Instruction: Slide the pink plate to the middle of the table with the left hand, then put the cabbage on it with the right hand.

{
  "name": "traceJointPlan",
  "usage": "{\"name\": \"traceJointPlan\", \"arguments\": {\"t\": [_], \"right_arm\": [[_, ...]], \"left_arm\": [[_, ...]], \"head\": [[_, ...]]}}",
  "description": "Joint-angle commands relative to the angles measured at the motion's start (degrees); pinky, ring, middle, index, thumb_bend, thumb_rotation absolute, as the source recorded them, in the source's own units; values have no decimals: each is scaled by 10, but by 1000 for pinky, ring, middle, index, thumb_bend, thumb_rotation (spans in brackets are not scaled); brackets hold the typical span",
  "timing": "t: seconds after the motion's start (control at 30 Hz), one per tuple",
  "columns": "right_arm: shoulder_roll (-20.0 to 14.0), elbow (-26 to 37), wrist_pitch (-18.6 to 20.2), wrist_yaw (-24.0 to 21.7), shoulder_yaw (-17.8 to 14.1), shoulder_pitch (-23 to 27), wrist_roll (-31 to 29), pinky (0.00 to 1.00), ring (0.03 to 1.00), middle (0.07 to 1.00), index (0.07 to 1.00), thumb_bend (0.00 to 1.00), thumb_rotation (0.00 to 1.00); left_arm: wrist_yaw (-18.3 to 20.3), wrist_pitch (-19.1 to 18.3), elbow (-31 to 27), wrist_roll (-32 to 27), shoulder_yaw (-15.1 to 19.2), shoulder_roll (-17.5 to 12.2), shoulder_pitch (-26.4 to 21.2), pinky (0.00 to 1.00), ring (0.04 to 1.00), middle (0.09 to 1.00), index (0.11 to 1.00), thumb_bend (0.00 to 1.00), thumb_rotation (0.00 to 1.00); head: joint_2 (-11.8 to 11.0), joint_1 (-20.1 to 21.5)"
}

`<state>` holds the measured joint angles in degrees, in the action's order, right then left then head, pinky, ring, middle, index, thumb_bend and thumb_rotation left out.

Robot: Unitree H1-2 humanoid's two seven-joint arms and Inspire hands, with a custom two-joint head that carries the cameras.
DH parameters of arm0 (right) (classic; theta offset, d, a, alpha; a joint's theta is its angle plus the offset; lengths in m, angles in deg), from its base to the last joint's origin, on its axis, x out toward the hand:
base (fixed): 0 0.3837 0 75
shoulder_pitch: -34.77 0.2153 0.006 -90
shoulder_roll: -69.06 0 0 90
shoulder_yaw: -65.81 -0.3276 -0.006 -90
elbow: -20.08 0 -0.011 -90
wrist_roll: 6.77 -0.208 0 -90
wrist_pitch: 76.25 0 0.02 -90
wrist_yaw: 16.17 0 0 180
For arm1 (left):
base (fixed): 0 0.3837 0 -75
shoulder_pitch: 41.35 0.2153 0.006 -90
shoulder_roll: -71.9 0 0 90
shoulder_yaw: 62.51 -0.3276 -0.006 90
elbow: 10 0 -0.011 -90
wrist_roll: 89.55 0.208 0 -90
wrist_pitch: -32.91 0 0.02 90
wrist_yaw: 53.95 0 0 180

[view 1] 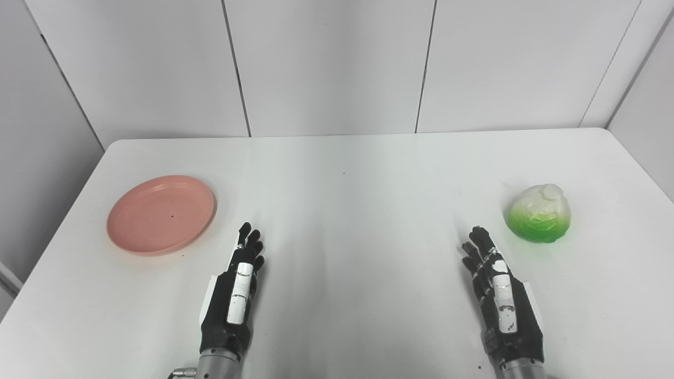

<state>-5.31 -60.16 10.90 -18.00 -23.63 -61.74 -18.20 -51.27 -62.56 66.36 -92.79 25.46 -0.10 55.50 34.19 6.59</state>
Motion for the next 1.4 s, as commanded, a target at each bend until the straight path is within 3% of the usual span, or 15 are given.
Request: {"name": "traceJointPlan", "arguments": {"t": [0.0, 1.17, 1.37], "right_arm": [[4, 9, -19, -10, 1, -23, -4, 968, 939, 950, 909, 851, 920], [4, 6, -15, -11, 0, -21, -9, 967, 933, 948, 905, 868, 912], [-1, -4, -20, -16, -4, -19, -11, 967, 934, 949, 908, 869, 921]], "left_arm": [[0, 24, -10, 9, -1, -8, 28, 1000, 1000, 1000, 1000, 763, 927], [1, 24, -3, 23, -4, -7, 27, 1000, 1000, 1000, 1000, 797, 925], [-2, 30, 4, 26, -8, -3, 25, 1000, 1000, 1000, 1000, 798, 930]], "head": [[1, 0], [0, -2], [-10, -21]]}}
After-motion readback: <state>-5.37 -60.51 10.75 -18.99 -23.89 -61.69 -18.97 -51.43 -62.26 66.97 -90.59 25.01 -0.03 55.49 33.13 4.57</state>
